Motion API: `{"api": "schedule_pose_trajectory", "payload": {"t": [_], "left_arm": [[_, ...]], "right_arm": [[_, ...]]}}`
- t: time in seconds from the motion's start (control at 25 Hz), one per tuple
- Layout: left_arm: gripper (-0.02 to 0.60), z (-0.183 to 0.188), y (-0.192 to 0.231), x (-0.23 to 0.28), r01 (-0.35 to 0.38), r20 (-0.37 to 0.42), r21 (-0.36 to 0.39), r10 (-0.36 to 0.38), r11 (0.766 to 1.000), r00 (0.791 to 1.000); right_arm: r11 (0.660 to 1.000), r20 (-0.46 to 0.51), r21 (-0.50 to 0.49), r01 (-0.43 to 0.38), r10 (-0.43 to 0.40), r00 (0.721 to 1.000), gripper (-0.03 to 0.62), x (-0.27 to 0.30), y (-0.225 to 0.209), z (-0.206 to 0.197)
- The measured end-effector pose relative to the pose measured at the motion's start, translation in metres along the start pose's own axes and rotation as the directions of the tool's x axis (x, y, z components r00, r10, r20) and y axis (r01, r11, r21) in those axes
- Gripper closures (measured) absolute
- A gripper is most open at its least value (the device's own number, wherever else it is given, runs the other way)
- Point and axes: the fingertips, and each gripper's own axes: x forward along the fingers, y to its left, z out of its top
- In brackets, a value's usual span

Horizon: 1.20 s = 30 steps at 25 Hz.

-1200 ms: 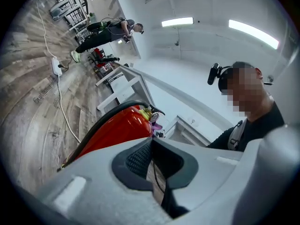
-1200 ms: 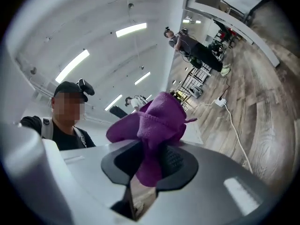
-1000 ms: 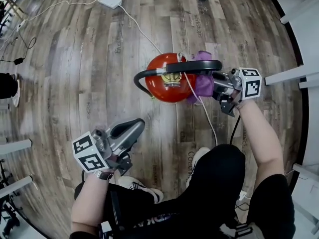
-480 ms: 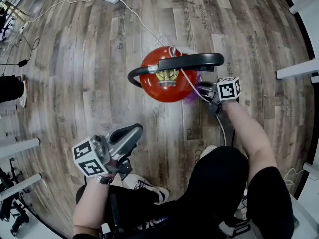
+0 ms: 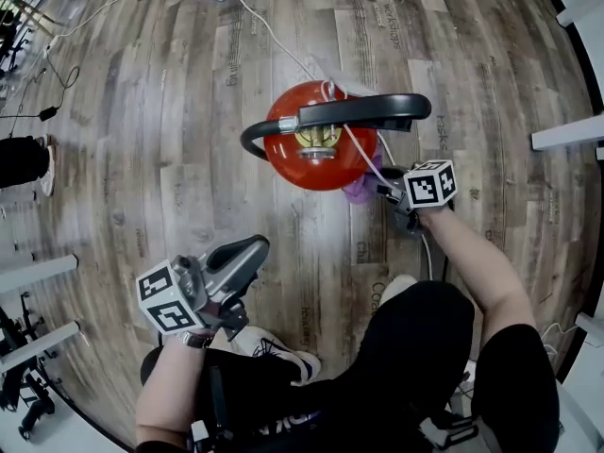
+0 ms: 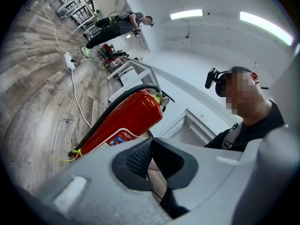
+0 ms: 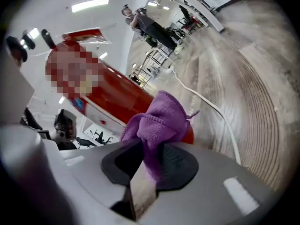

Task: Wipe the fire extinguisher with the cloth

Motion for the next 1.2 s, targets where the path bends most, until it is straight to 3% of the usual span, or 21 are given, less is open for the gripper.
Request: {"api": "schedule_pose_trajectory", "payload": {"t": [0.12,0.32,0.44,0.64,0.76,0.88,1.2], "left_arm": [[0.583,0.002,-0.003,0.005,0.027,-0.006,0.01,-0.027,1.0,1.0],[0.583,0.004,-0.009,0.017,0.077,-0.023,0.013,-0.076,0.997,0.997],[0.583,0.006,-0.013,0.021,0.097,-0.021,0.009,-0.096,0.995,0.995],[0.583,0.007,-0.016,0.018,0.096,-0.018,0.01,-0.096,0.995,0.995],[0.583,0.006,-0.016,0.015,0.088,-0.021,0.016,-0.088,0.996,0.996],[0.583,0.005,-0.016,0.015,0.084,-0.022,0.021,-0.083,0.996,0.996],[0.583,0.0,-0.017,0.011,0.066,-0.034,0.027,-0.065,0.997,0.997]], "right_arm": [[0.988,0.025,-0.116,-0.097,0.101,0.995,0.511,-0.031,0.07,0.025],[0.925,0.001,-0.276,-0.262,0.273,0.962,0.511,-0.082,0.198,0.069],[0.908,0.0,-0.278,-0.314,0.327,0.945,0.511,-0.097,0.25,0.093],[0.902,-0.034,-0.25,-0.352,0.355,0.934,0.51,-0.099,0.291,0.106],[0.895,-0.05,-0.258,-0.365,0.365,0.93,0.51,-0.086,0.292,0.103],[0.909,-0.103,-0.216,-0.355,0.341,0.935,0.51,-0.062,0.271,0.08],[0.977,-0.154,-0.062,-0.206,0.195,0.969,0.511,0.008,0.15,0.003]]}}
